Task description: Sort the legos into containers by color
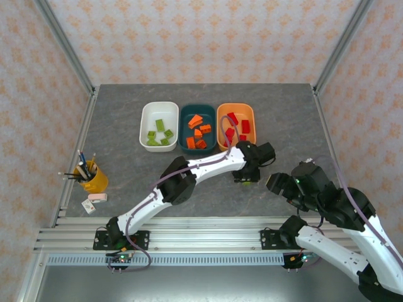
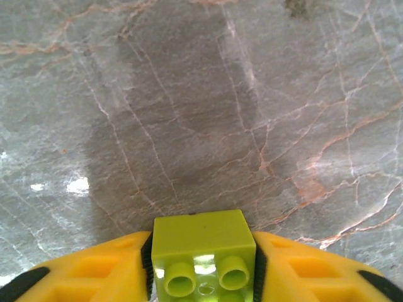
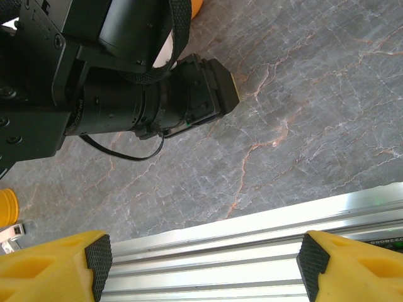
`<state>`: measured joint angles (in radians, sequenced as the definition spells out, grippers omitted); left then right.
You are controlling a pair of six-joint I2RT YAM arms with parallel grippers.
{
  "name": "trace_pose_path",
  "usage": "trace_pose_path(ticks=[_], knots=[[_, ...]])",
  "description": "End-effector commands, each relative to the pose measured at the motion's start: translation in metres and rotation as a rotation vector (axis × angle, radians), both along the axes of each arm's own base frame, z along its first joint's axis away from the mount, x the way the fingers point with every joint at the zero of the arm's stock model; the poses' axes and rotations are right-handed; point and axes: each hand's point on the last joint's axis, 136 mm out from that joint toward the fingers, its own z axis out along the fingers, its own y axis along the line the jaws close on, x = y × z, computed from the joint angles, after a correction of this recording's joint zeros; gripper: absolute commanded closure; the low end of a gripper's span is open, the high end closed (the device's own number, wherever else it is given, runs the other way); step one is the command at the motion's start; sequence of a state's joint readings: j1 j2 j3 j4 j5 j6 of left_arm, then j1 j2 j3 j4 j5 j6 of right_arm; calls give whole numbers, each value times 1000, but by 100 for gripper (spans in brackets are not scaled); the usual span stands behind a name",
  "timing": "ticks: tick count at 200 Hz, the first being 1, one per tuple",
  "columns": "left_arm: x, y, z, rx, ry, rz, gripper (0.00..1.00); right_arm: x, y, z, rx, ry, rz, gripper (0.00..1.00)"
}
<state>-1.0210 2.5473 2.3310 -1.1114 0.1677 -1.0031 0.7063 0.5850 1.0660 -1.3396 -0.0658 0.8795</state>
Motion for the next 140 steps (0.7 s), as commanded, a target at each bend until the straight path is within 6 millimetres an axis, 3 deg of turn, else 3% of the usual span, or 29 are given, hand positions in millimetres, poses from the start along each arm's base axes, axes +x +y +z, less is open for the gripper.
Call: trace_pose_path(ticks=[1,23,41,74,107,140], knots=[[-3,8,-3,56,-16,12,60,0,-6,-4,-29,-7,-14,20],[-1,10,-4,64,-29,5,69,1,-5,-4,-29,-10,-6,20],[2,12,4,65,-51,4,70,2,-4,-1,-24,-23,5,20],[22,31,58,19,-145,40,70,9,7,19,11,-101,68,21],[55,100,117,-2,-217,140,70,27,40,54,107,-246,192,21],[93,192,162,14,-287,241,70,53,87,62,167,-258,297,21]])
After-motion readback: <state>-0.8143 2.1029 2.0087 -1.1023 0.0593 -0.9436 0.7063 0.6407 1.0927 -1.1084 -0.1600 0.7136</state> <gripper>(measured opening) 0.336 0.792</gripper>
